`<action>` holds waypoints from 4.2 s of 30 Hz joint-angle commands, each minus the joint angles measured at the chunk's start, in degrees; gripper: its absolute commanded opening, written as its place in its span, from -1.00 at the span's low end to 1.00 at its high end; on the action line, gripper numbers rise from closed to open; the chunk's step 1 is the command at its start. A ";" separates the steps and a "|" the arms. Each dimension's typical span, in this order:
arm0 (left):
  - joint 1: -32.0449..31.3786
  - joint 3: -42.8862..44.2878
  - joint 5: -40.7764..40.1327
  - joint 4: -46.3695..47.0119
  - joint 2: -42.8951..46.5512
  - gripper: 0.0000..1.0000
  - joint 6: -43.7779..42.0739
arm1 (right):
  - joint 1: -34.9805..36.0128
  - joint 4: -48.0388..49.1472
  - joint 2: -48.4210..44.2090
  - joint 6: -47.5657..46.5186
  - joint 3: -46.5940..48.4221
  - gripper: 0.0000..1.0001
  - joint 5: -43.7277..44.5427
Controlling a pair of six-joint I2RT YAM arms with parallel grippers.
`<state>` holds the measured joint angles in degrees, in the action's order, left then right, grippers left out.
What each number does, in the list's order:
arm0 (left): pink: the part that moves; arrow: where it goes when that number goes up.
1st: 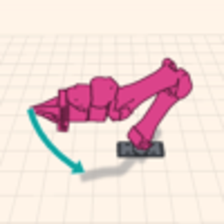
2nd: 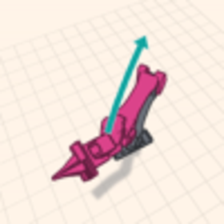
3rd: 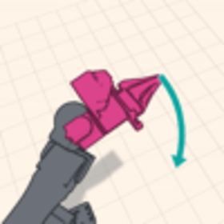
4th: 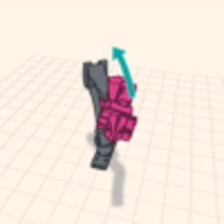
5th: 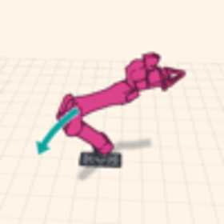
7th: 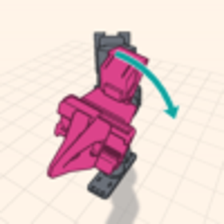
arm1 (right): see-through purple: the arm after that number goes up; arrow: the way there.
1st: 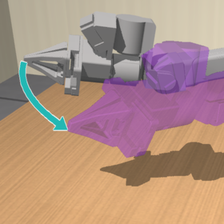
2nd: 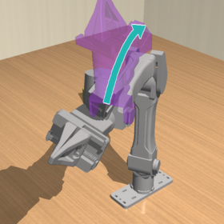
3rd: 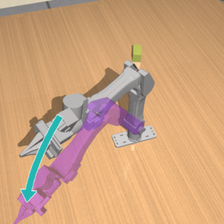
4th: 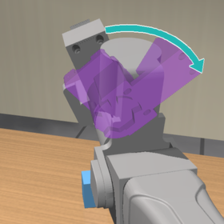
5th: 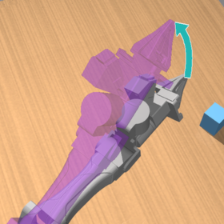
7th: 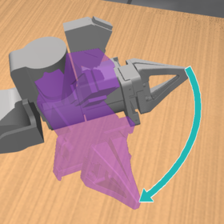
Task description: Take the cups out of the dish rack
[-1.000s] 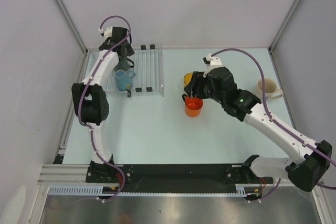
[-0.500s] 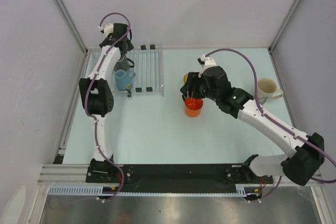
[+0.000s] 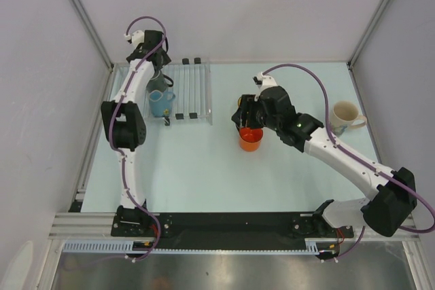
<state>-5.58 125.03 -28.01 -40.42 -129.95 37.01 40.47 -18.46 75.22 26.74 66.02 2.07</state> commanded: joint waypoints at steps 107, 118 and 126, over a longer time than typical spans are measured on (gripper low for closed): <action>-6.80 -99.89 78.64 116.47 63.23 -0.99 42.91 | -12.45 77.29 -9.30 41.65 -30.87 0.30 -36.70; -11.03 -102.97 77.05 108.10 68.25 -0.99 37.43 | -5.93 73.04 -3.77 36.63 -26.56 0.30 -34.76; -12.61 -103.06 76.35 107.57 68.51 -0.99 36.38 | -2.50 73.56 -0.17 36.45 -24.36 0.30 -34.49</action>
<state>-16.75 21.17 48.99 62.76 -63.00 75.07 36.34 52.36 73.97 64.20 37.76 -31.97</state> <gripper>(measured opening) 0.856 0.653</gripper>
